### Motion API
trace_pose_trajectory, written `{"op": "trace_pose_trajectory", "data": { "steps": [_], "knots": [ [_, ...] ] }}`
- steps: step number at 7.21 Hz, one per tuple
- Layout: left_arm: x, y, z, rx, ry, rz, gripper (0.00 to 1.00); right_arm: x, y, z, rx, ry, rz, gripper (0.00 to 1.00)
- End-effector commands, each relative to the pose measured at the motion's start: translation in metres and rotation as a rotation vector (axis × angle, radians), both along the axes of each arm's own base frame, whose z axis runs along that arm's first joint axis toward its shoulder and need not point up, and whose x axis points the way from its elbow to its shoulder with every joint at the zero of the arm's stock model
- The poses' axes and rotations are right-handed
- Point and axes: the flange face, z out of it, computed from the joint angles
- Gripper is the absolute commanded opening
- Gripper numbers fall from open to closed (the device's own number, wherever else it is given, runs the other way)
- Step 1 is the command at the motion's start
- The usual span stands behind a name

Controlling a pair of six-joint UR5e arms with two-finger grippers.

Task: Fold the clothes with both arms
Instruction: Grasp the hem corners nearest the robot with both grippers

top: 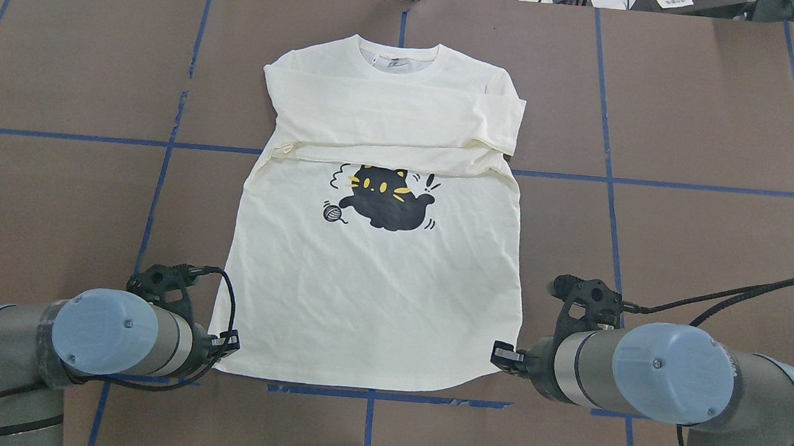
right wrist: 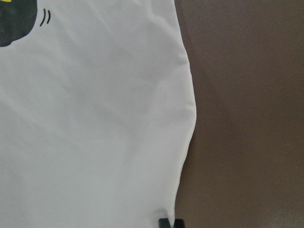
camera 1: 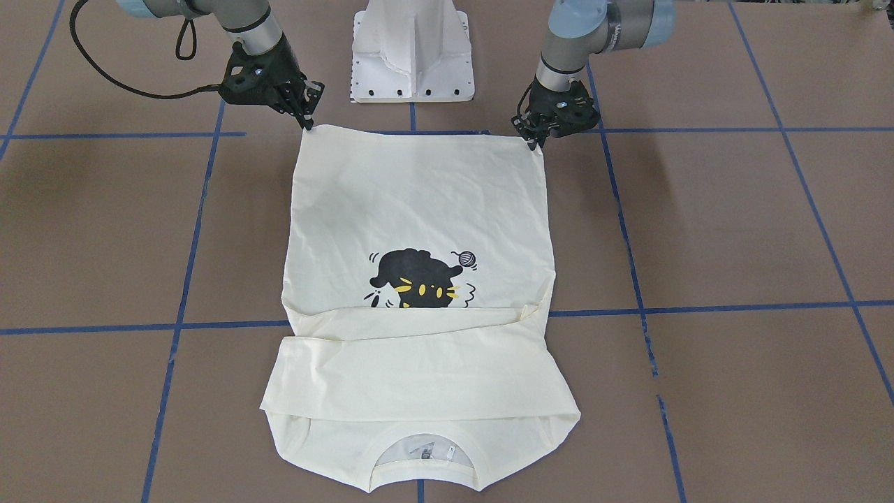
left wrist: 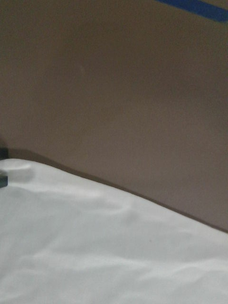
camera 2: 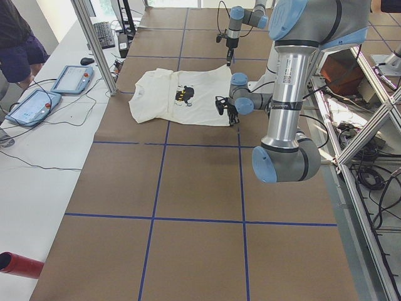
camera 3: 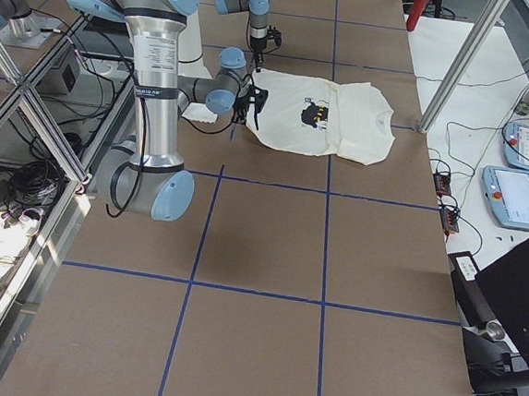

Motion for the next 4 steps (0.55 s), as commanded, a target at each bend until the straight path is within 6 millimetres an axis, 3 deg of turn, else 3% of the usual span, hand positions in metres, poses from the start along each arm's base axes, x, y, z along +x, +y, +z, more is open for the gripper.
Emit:
{"op": "trace_pose_trajectory", "data": {
  "steps": [1, 4],
  "knots": [
    [0.000, 0.002, -0.001, 0.001, 0.001, 0.004, 0.02, 0.001, 0.000, 0.000, 0.000, -0.001, 0.000, 0.00],
    [-0.017, 0.006, -0.025, 0.005, 0.012, 0.008, 0.00, 0.012, 0.005, -0.006, -0.016, -0.021, -0.026, 0.00]
  ]
}}
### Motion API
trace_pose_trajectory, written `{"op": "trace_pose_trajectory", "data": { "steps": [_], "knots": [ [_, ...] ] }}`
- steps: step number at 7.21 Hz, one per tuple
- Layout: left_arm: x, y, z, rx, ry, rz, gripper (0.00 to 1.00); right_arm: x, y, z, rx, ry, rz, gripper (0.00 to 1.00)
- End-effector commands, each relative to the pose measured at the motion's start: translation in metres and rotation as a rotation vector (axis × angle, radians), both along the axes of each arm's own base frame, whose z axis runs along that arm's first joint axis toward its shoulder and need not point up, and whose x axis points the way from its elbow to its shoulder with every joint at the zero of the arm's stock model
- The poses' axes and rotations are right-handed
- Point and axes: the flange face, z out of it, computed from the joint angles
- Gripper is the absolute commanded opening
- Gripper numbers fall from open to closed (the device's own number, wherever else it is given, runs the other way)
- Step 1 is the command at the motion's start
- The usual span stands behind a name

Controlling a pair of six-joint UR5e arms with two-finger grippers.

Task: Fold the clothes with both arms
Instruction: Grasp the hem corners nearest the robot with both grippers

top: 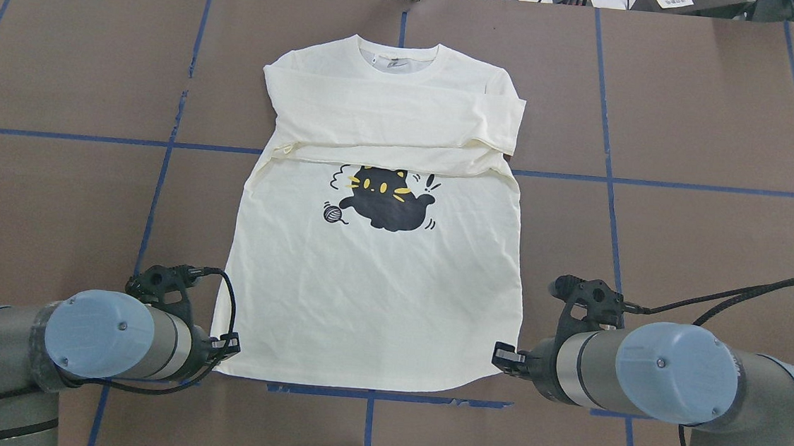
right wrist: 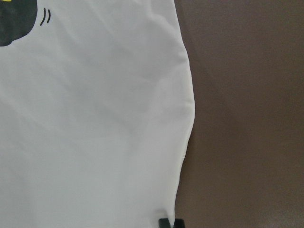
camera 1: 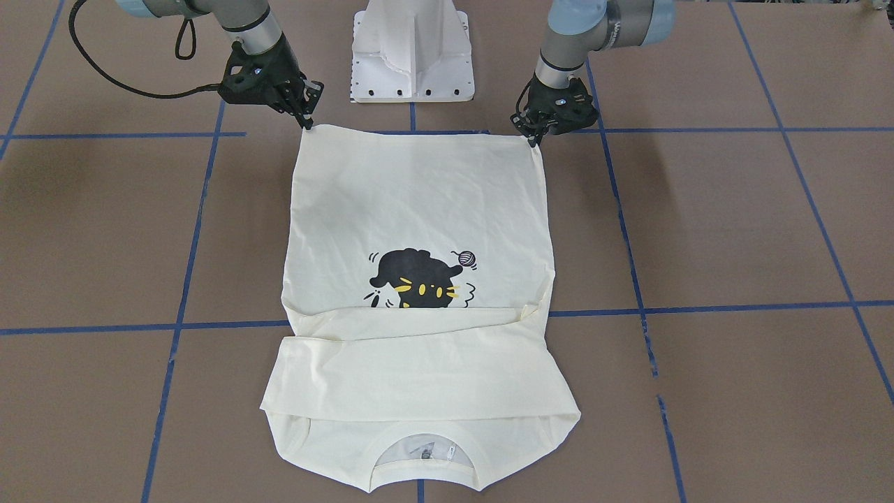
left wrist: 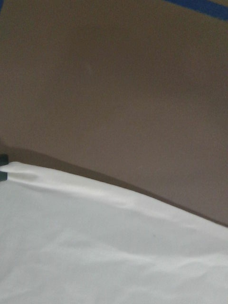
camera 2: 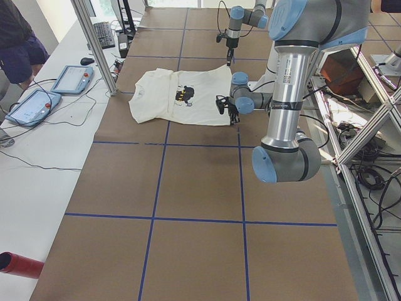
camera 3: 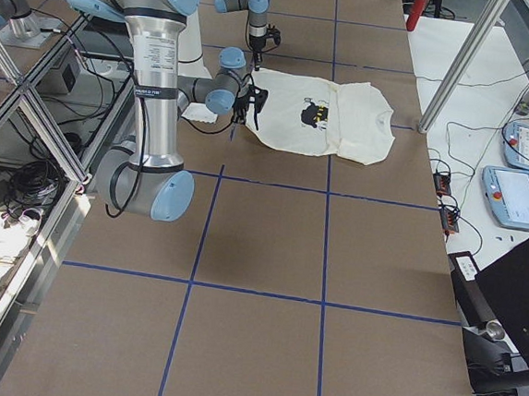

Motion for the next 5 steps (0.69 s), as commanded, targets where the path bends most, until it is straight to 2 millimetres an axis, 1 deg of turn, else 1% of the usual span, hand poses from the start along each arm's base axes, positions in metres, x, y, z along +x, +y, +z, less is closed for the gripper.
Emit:
{"op": "trace_pose_trajectory", "data": {
  "steps": [1, 2, 3, 4, 5],
  "knots": [
    [-0.020, 0.006, -0.028, 0.005, 0.003, 0.007, 0.00, 0.016, 0.007, -0.011, -0.015, -0.031, -0.030, 0.00],
    [-0.026, 0.016, -0.038, 0.008, -0.001, 0.028, 0.00, 0.026, 0.011, -0.010, -0.023, -0.032, -0.043, 0.00],
    [-0.031, 0.032, -0.054, 0.013, 0.018, 0.059, 0.00, 0.038, 0.024, -0.009, -0.045, -0.034, -0.084, 0.00],
    [-0.038, 0.051, -0.071, 0.018, 0.044, 0.095, 0.00, 0.051, 0.041, -0.013, -0.060, -0.048, -0.135, 0.00],
    [-0.056, 0.069, -0.094, 0.019, 0.073, 0.130, 0.00, 0.067, 0.064, -0.016, -0.079, -0.054, -0.198, 0.00]
  ]
}}
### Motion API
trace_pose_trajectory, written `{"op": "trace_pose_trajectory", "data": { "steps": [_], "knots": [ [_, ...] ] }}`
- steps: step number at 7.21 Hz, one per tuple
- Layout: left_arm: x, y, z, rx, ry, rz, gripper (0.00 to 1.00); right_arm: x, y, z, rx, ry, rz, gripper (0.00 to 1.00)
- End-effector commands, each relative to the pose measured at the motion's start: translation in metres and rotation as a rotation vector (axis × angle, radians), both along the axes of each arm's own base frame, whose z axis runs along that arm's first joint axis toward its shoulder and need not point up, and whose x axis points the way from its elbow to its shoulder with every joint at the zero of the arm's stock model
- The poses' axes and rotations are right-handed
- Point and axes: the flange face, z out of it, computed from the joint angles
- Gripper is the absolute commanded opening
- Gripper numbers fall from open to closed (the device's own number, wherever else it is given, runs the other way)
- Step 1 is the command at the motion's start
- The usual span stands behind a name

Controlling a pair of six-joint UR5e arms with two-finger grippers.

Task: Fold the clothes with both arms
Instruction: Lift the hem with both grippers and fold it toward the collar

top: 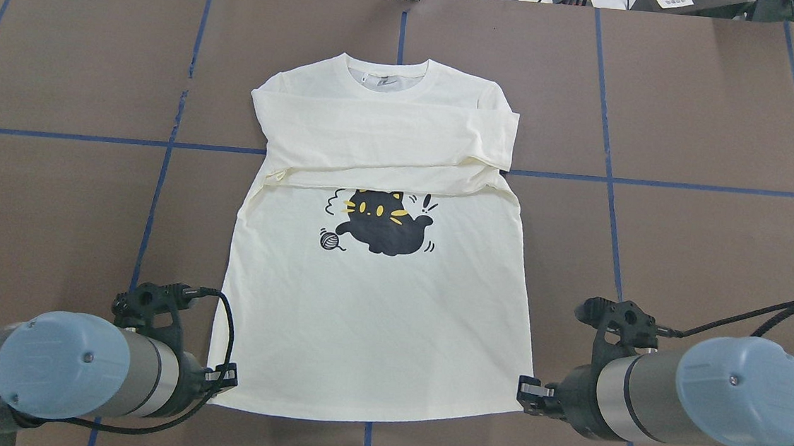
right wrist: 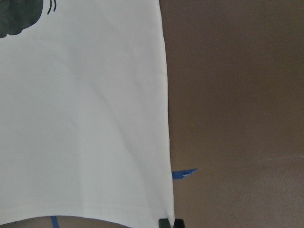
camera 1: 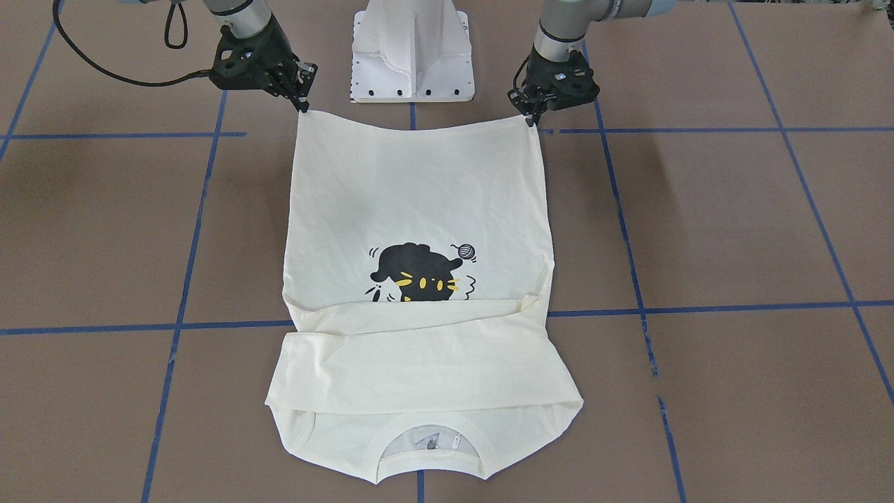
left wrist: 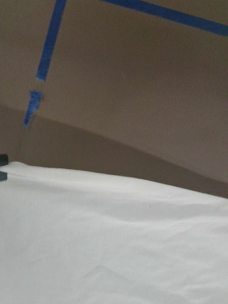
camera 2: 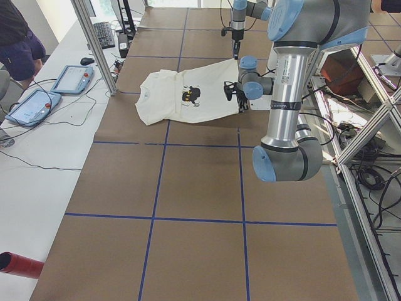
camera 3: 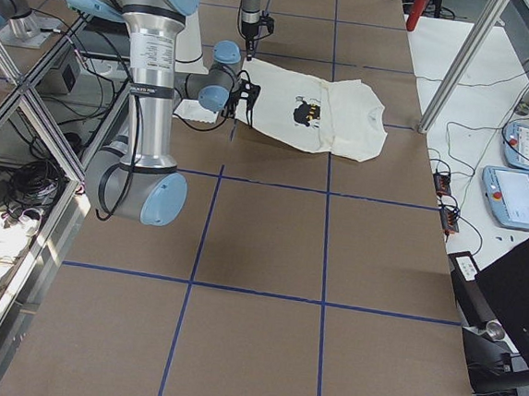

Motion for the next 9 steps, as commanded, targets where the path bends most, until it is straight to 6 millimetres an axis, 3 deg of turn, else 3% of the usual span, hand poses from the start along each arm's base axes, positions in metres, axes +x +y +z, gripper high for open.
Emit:
{"op": "trace_pose_trajectory", "data": {
  "steps": [1, 2, 3, 5, 6, 7, 9],
  "knots": [
    [-0.044, 0.038, -0.047, -0.002, 0.035, 0.071, 0.00, 0.035, 0.043, -0.008, -0.029, -0.015, -0.118, 0.00],
    [-0.061, 0.050, -0.059, -0.016, 0.034, 0.098, 0.00, 0.040, 0.056, -0.009, -0.048, -0.012, -0.143, 0.00],
    [-0.064, 0.060, -0.063, -0.025, 0.041, 0.127, 0.00, 0.039, 0.061, -0.012, -0.055, -0.020, -0.162, 0.00],
    [-0.046, 0.063, -0.067, -0.042, 0.044, 0.153, 0.00, 0.035, 0.052, -0.019, -0.050, -0.041, -0.141, 0.00],
    [-0.037, 0.057, -0.067, -0.038, 0.038, 0.147, 0.00, 0.022, 0.029, -0.019, -0.038, -0.046, -0.092, 0.00],
    [-0.040, 0.043, -0.066, -0.031, 0.036, 0.116, 0.00, 0.012, 0.010, -0.016, -0.039, -0.041, -0.052, 0.00],
    [-0.052, 0.009, -0.066, 0.004, 0.038, 0.063, 0.00, 0.023, -0.039, -0.020, 0.021, -0.061, 0.016, 0.00]
  ]
}}
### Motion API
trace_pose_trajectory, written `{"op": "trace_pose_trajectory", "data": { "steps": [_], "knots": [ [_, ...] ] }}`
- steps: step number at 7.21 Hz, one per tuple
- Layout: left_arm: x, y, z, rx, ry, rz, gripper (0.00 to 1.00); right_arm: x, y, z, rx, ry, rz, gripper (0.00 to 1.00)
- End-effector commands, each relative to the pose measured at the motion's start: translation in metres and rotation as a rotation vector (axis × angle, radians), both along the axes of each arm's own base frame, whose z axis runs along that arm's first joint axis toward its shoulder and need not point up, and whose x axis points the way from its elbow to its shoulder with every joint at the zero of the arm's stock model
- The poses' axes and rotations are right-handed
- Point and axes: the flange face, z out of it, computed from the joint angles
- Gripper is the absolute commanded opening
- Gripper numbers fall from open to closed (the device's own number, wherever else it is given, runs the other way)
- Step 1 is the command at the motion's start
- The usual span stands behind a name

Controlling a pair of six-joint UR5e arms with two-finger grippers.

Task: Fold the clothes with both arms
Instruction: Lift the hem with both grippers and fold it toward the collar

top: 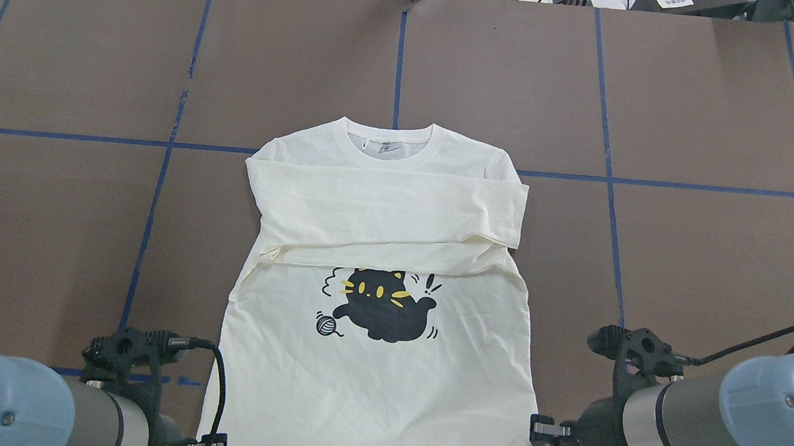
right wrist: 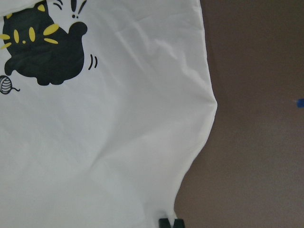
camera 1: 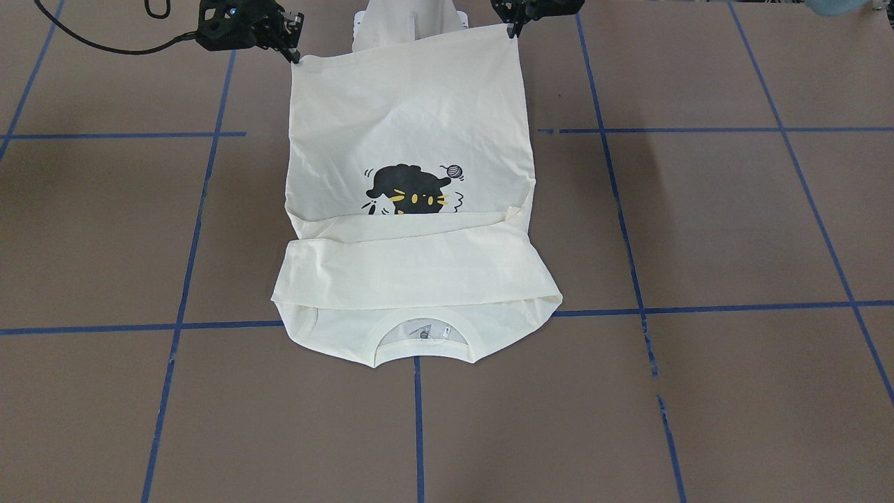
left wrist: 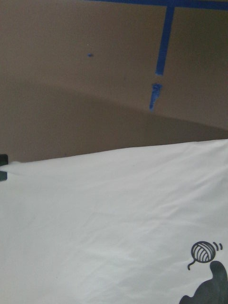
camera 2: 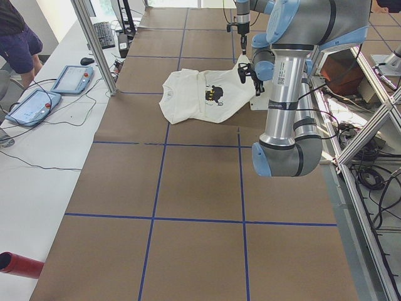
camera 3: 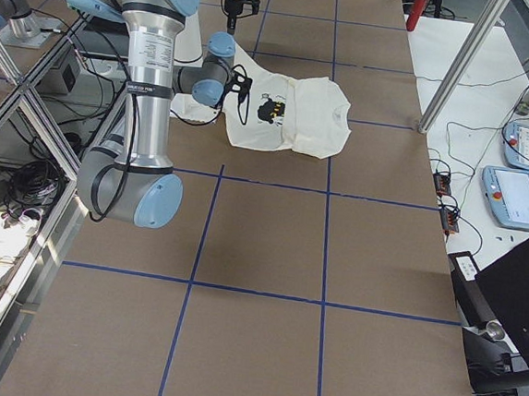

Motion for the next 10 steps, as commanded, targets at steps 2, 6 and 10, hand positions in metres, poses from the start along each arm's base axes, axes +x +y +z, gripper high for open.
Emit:
{"op": "trace_pose_trajectory", "data": {
  "steps": [2, 6, 10],
  "knots": [
    [0.001, -0.059, 0.005, 0.062, -0.022, -0.072, 0.00, 0.010, -0.083, 0.015, 0.024, 0.031, 0.143, 0.00],
    [0.007, -0.194, 0.030, 0.133, -0.107, -0.175, 0.00, 0.000, -0.156, 0.025, 0.064, 0.069, 0.228, 0.00],
    [0.001, -0.261, 0.049, 0.208, -0.105, -0.219, 0.00, -0.018, -0.253, 0.013, 0.042, 0.095, 0.342, 0.00]
  ]
}}
